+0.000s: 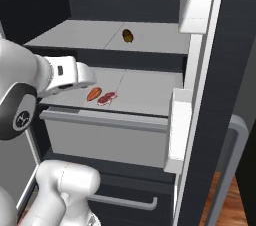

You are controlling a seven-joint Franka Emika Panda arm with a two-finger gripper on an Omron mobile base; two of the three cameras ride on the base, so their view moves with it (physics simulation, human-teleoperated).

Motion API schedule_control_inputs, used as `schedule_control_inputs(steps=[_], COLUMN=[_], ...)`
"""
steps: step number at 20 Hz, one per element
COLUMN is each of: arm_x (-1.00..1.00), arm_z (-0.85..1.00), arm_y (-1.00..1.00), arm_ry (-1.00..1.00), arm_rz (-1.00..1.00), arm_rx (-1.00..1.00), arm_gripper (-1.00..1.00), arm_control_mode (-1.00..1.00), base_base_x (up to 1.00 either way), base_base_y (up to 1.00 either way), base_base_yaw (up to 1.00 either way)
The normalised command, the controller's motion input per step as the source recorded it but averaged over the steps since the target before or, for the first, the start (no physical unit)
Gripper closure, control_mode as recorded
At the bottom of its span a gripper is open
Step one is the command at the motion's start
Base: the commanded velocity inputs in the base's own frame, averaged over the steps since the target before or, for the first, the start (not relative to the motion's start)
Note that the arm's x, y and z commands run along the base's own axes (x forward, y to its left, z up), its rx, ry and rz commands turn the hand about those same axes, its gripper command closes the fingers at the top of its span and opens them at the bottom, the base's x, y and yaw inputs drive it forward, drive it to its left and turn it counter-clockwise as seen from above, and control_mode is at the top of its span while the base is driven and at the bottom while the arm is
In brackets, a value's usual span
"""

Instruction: Place one sweet potato and one steak in each tupperware on the nearby counter, to pack two identical lunches.

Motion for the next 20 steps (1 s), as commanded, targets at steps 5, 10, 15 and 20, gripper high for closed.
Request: schedule_control_inputs(steps=[5,10,15,20], arm_x=[0.00,0.19,0.45,0.33], arm_z=[0.42,0.09,0.00,0.00], arm_y=[0.00,0.02,0.11,-0.01], arm_ry=[0.07,0.04,0.00,-0.03], arm_rz=[0.00,0.00,-0.01,-0.10], arm_rx=[0.26,0.21,0.02,0.00], arm_gripper=[-1.00,-1.00,-1.00,-1.00], arm_control_mode=[-1.00,-1.00,-1.00,-1.00], base_base_x=[0.00,0.00,0.00,0.00], base_base_y=[0.00,0.00,0.00,0.00], base_base_yaw=[0.00,0.00,0.00,0.00])
